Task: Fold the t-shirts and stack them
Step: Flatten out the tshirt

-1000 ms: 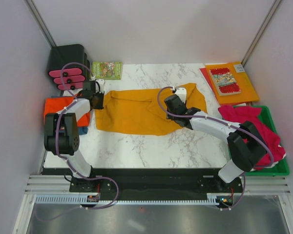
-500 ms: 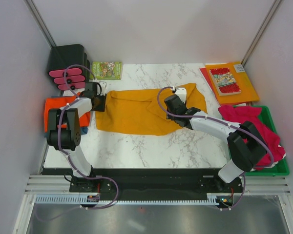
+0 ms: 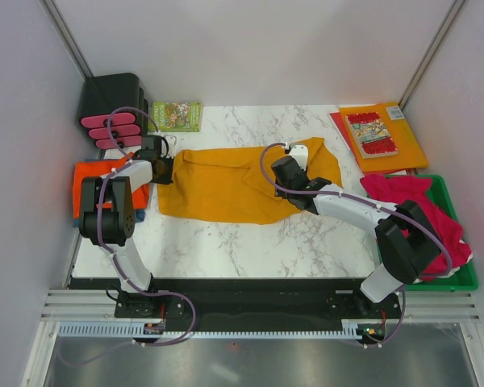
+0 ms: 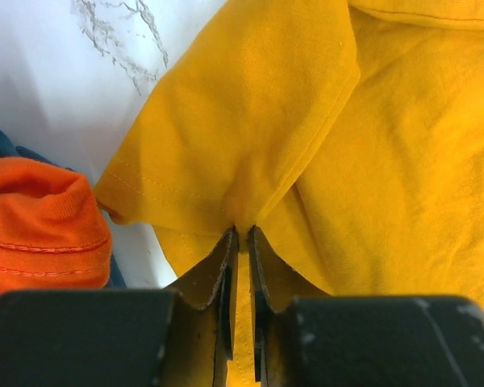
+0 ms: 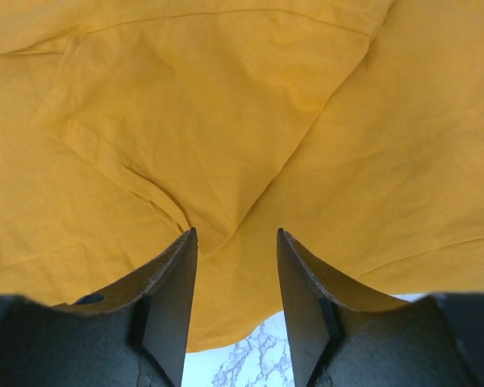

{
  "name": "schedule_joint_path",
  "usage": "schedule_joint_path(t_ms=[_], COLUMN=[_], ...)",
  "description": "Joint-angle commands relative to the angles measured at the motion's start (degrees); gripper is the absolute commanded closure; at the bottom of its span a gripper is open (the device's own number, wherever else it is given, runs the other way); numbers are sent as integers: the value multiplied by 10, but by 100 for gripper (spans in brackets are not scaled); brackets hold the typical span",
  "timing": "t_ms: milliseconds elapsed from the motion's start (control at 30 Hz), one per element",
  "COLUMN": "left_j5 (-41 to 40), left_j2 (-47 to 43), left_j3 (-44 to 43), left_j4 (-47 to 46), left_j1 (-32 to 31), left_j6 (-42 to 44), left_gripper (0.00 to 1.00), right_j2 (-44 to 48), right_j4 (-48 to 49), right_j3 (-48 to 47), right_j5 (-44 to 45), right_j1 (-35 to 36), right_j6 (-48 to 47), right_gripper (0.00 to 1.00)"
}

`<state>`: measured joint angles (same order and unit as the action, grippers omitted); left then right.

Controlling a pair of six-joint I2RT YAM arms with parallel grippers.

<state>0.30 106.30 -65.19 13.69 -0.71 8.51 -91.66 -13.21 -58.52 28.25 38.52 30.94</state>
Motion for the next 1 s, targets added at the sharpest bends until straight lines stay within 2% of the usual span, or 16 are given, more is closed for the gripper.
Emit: schedule_joint_path(t_ms=[0,100,233,300,467,633,767,967], left_j5=[-1,-14,-6,-6,23,30,30,30], left_j2=[-6,-14,-43,-57,-101,-99,-91,-94], left_j3=[-18,-14,-1,6,15,17,22,27], left_j4=[2,1,-6,-8,-9,-8,-8,-9], left_j1=[2,3,2,2,2,2,2,2], left_j6=[11,10,8,5,-3,-7,-8,-3], left_gripper=[86,98,98,98,98,98,98,98], right_j2=[4,7,15,21,26,-8,-57,-70], right_j4=[19,20,17,13,14,27,32,45], right_j3=[10,10,12,15,26,11,-24,-40], right_j5=[-4,-3,15,28,12,-9,-21,-65], right_j1=[4,5,4,0,-42,-59,-60,-50], right_j6=[13,12,15,13,14,0,-6,17], right_gripper=[49,49,45,41,35,41,49,53])
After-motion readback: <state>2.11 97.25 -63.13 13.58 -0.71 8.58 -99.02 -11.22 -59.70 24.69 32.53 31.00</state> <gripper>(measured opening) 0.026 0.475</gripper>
